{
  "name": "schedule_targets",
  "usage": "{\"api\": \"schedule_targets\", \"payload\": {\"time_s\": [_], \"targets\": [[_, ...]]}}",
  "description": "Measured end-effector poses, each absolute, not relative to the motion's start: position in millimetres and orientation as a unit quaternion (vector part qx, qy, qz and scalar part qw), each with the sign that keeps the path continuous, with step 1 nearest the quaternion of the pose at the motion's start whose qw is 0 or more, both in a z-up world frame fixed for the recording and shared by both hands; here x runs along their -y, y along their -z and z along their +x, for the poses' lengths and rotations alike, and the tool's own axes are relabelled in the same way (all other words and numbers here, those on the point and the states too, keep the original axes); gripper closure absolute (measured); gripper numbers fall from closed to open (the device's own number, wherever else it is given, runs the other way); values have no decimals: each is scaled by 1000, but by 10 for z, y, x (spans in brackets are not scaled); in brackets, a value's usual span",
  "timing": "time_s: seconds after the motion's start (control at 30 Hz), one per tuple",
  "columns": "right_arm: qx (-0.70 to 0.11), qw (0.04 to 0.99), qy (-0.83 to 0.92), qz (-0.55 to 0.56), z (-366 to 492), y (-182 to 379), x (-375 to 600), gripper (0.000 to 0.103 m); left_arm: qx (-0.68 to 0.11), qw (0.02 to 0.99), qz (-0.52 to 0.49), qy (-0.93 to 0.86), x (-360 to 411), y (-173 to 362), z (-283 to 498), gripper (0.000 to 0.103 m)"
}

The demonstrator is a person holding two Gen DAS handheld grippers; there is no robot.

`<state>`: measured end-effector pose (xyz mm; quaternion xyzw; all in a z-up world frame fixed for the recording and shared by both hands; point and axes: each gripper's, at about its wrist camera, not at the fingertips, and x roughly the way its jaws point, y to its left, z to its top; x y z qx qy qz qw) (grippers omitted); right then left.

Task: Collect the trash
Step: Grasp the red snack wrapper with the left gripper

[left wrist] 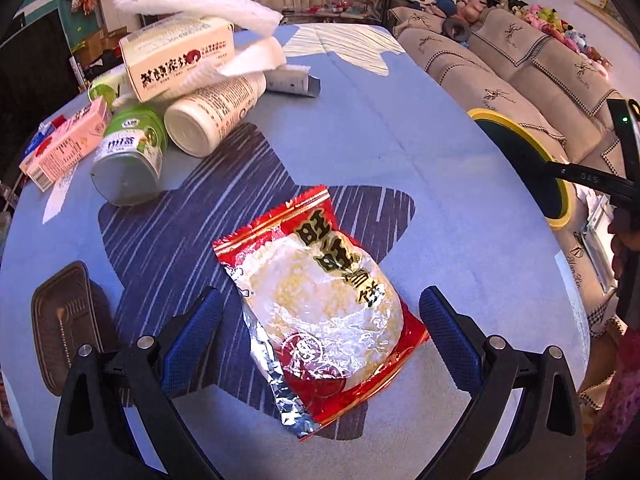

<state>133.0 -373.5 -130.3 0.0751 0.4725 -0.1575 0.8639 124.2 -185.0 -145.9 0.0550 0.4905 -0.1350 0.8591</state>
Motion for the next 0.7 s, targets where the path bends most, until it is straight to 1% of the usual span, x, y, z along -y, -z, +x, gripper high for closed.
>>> {"api": "schedule_targets", "payload": {"time_s": [0.07,0.13,0.17,0.23,0.27,0.3,0.37,0.4,0.7], "targets": [[-469,866,154,77,1304,1293,3742,53,-488,861,60,126,1860,1457,1244,13],[-465,868,153,78,1278,1258,3735,53,-486,863,57,123,1854,1439,1241,26],[-463,870,153,80,1266,1248,3755,53,-485,864,54,125,1845,1428,1241,28],[-459,872,152,82,1235,1225,3763,53,-483,864,44,135,1827,1401,1228,44],[-457,873,152,83,1222,1214,3764,53,-484,863,42,138,1800,1377,1207,48],[-455,874,152,83,1213,1198,3761,53,-482,863,42,142,1797,1359,1196,55],[-452,876,150,83,1198,1175,3752,53,-479,864,46,147,1793,1332,1174,59],[-450,877,149,84,1188,1168,3751,53,-478,864,50,151,1802,1317,1164,67],[-437,882,149,94,1041,1117,3827,53,-451,872,60,179,1906,999,1106,68]]}}
